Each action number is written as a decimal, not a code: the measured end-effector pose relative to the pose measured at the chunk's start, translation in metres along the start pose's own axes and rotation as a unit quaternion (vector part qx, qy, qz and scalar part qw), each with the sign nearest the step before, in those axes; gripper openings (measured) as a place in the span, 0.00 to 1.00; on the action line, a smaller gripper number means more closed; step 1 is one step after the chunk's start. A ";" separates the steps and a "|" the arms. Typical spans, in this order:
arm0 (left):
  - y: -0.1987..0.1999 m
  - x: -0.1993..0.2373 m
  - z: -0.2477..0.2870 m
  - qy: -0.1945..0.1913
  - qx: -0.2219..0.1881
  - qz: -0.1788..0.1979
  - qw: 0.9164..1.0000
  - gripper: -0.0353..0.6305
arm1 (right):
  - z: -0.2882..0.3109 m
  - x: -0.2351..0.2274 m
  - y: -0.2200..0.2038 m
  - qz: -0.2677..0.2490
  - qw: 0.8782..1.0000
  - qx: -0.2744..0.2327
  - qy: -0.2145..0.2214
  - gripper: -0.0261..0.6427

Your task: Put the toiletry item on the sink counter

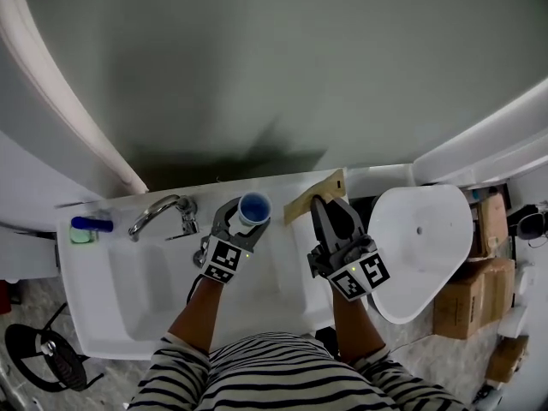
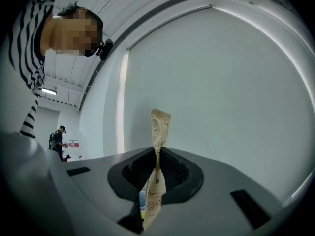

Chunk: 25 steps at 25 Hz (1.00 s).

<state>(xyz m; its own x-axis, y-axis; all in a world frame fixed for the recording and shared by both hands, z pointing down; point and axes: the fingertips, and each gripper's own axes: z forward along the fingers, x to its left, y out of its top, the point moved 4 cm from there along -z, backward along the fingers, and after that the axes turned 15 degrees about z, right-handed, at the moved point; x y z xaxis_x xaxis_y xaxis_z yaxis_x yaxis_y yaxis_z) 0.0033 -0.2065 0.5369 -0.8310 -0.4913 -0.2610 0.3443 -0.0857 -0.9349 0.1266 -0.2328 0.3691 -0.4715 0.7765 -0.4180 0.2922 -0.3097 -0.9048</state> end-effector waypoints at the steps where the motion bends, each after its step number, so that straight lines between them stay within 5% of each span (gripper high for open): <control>1: -0.004 0.001 0.003 0.000 0.002 -0.001 1.000 0.48 | 0.002 -0.003 -0.002 0.003 1.000 0.003 -0.002 0.09; 7: -0.057 0.030 0.028 -0.012 0.021 -0.022 0.999 0.48 | 0.048 -0.029 -0.041 0.023 0.999 0.024 -0.015 0.09; 25: -0.078 0.013 0.045 0.007 0.086 0.029 0.996 0.47 | 0.047 -0.034 -0.044 0.036 0.999 0.033 -0.004 0.09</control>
<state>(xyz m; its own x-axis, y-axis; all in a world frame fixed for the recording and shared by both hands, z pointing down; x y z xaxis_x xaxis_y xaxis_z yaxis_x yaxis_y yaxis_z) -0.0151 -0.2449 0.6175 -0.8135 -0.4874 -0.3173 0.4603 -0.2062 -0.8635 0.0903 -0.2712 0.4192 -0.4588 0.7466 -0.4818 0.2705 -0.3991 -0.8761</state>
